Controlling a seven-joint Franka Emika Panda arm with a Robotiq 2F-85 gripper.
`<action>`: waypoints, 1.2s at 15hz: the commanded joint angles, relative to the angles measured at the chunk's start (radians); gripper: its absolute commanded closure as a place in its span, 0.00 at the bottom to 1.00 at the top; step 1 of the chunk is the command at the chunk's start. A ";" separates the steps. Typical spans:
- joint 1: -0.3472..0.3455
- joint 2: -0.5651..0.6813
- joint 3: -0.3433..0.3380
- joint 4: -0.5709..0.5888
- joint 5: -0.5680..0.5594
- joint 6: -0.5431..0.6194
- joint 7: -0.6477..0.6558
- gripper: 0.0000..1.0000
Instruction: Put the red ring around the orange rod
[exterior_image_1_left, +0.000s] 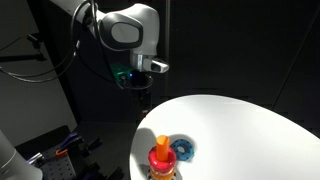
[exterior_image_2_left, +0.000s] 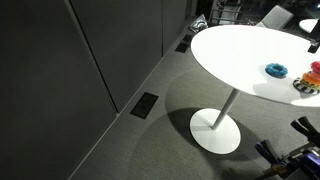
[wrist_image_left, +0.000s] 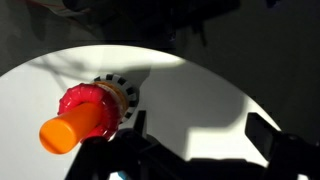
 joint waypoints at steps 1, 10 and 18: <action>0.011 -0.074 0.015 0.007 0.048 -0.124 -0.082 0.00; 0.015 -0.242 0.033 -0.018 0.050 -0.129 -0.059 0.00; 0.015 -0.203 0.034 0.001 0.041 -0.141 -0.062 0.00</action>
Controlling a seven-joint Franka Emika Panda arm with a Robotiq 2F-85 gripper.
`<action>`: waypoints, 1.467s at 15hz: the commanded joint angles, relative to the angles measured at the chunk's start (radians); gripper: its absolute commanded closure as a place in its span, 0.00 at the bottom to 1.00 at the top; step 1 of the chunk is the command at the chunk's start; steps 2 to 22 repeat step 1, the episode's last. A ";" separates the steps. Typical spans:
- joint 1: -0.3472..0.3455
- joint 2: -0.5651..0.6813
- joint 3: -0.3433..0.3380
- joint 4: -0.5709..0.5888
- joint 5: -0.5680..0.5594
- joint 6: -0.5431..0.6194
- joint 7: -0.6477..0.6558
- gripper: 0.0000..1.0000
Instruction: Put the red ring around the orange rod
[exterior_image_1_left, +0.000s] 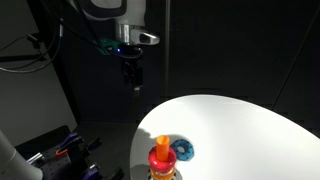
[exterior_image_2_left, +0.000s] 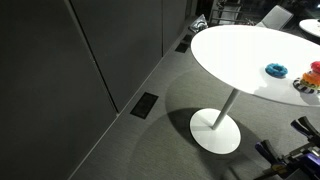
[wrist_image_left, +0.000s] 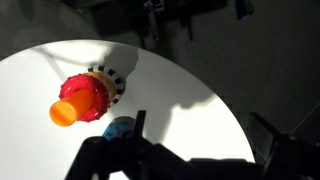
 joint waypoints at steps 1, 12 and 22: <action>-0.006 0.001 0.005 0.001 0.002 -0.001 -0.002 0.00; -0.006 0.001 0.005 0.001 0.002 -0.001 -0.002 0.00; -0.006 0.001 0.005 0.001 0.002 -0.001 -0.002 0.00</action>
